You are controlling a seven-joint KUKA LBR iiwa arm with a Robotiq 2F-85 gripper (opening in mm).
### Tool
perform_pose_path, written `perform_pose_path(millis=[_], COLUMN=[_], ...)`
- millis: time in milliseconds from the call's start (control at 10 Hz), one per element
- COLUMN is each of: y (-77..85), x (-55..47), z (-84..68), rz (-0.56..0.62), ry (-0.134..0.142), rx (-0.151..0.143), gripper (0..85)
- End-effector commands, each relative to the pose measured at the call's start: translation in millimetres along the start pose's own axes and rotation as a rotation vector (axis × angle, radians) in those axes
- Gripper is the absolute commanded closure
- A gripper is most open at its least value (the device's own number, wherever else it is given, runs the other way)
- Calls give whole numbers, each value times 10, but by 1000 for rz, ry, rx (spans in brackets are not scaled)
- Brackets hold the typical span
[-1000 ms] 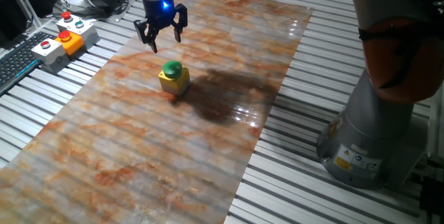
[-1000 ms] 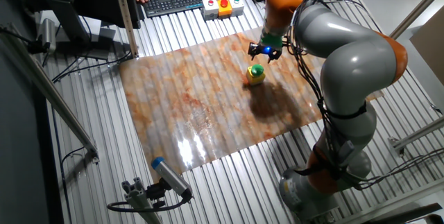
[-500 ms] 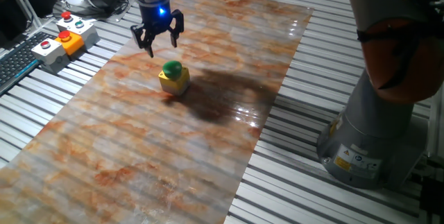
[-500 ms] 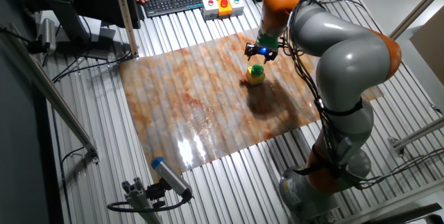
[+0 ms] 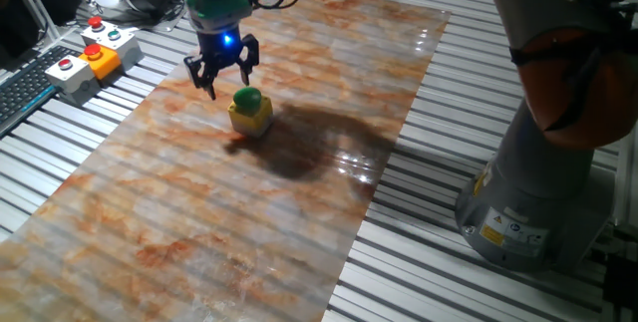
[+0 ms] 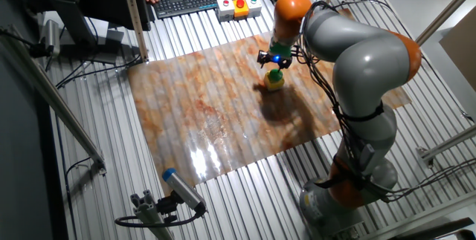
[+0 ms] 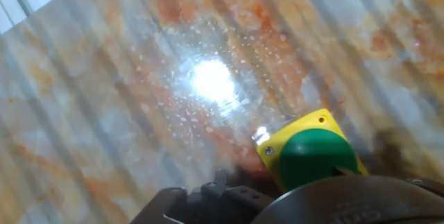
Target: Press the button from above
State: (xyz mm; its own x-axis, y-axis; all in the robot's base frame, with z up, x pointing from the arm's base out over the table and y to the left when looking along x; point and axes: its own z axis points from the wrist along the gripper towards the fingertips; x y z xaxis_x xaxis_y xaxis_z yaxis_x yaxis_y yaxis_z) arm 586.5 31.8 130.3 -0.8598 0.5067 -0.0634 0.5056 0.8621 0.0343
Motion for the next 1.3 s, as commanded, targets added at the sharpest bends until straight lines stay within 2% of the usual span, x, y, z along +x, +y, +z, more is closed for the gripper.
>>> perform_pose_path(millis=[0, 400, 1200], y=[3, 9, 43], x=[-5, -45, -15], z=[16, 153, 345], rz=[1, 2, 18], ry=[-4, -18, -30], rx=[7, 27, 20], gripper=[170, 170, 170])
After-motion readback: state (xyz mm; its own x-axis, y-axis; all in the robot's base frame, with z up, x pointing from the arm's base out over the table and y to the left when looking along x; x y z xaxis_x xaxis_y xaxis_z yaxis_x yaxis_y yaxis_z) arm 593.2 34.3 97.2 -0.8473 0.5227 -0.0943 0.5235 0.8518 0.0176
